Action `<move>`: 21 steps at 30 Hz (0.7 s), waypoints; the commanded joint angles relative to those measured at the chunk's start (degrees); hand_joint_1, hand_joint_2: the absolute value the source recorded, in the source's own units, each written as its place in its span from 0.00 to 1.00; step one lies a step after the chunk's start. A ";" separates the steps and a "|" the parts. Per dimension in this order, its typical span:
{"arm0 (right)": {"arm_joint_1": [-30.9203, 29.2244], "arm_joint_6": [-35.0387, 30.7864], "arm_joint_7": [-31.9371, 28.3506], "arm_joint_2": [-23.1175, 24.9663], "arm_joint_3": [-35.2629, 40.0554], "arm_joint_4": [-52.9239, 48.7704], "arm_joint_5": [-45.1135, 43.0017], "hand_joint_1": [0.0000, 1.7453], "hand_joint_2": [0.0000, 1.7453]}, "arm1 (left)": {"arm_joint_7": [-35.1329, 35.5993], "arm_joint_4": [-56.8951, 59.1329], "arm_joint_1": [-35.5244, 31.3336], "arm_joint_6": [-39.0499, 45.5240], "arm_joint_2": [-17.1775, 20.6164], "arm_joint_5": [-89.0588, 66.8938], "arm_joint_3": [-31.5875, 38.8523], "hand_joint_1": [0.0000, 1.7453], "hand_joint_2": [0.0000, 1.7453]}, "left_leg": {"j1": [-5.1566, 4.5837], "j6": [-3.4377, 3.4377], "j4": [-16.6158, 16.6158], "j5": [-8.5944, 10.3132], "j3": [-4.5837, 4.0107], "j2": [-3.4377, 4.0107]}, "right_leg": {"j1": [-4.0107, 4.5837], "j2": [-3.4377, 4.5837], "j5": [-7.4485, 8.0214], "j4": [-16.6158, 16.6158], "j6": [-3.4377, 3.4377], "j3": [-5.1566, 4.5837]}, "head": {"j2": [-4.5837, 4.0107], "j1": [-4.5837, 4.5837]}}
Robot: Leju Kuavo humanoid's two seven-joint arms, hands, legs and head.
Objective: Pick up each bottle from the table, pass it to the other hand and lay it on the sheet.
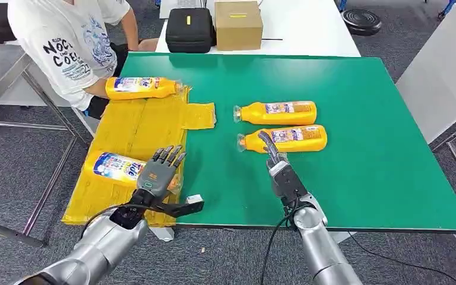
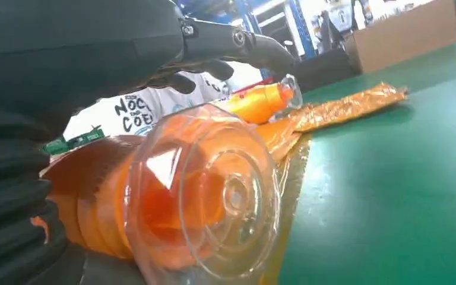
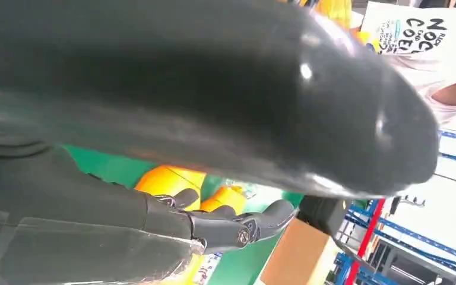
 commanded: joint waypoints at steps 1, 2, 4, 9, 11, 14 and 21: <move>-2.09 -0.37 -0.44 -0.74 -0.04 2.97 -0.26 0.00 0.00 | -3.55 1.45 1.63 -4.82 2.74 0.85 0.46 0.00 1.00 | 0.06 -0.13 -0.07 -0.12 0.42 0.33 | 0.07 0.28 -0.01 -0.09 -0.12 0.33 | 0.00 0.02; -2.01 -0.39 -0.45 -0.77 -0.15 2.64 -0.26 0.00 0.00 | -3.64 0.76 2.06 -4.79 2.75 1.10 0.59 0.00 1.00 | 0.02 -0.14 -0.08 -0.12 0.43 0.31 | 0.02 0.27 0.00 -0.07 -0.09 0.29 | 0.00 0.00; -1.77 -0.16 -0.27 -0.82 -0.41 2.06 -0.29 0.00 0.00 | -3.84 -1.87 3.63 -4.36 3.20 1.85 0.96 0.00 1.00 | 0.04 -0.17 -0.09 -0.14 0.54 0.34 | 0.06 0.29 -0.01 -0.10 -0.13 0.39 | 0.00 0.00; -1.39 -0.11 -0.09 -0.63 -0.77 1.74 -0.18 0.00 0.00 | -3.61 -5.03 5.46 -4.07 3.79 2.15 0.95 0.00 1.00 | 0.02 -0.13 -0.09 -0.12 0.55 0.26 | 0.03 0.21 -0.03 -0.07 -0.09 0.38 | 0.00 0.00; -1.29 -0.15 -0.01 -0.58 -0.98 1.80 0.04 0.00 0.00 | -3.44 -7.69 6.65 -4.31 4.12 2.39 0.92 0.00 1.00 | 0.05 -0.14 -0.07 -0.15 0.57 0.27 | 0.07 0.21 -0.04 -0.07 -0.09 0.41 | 0.00 0.00; -1.12 -0.31 0.01 -0.72 -1.19 1.71 0.19 0.00 0.00 | -3.44 -11.08 8.27 -5.02 4.09 2.77 1.19 0.00 1.00 | 0.05 -0.14 -0.08 -0.15 0.58 0.27 | 0.07 0.21 -0.05 -0.08 -0.09 0.43 | 0.00 0.00; -0.67 -0.28 0.23 -0.50 -1.29 1.40 0.42 0.00 0.00 | -4.00 -14.17 9.63 -4.63 4.10 3.80 1.50 0.00 1.00 | 0.05 -0.14 -0.05 -0.12 0.46 0.19 | 0.07 0.15 -0.04 -0.06 -0.10 0.35 | 0.00 0.00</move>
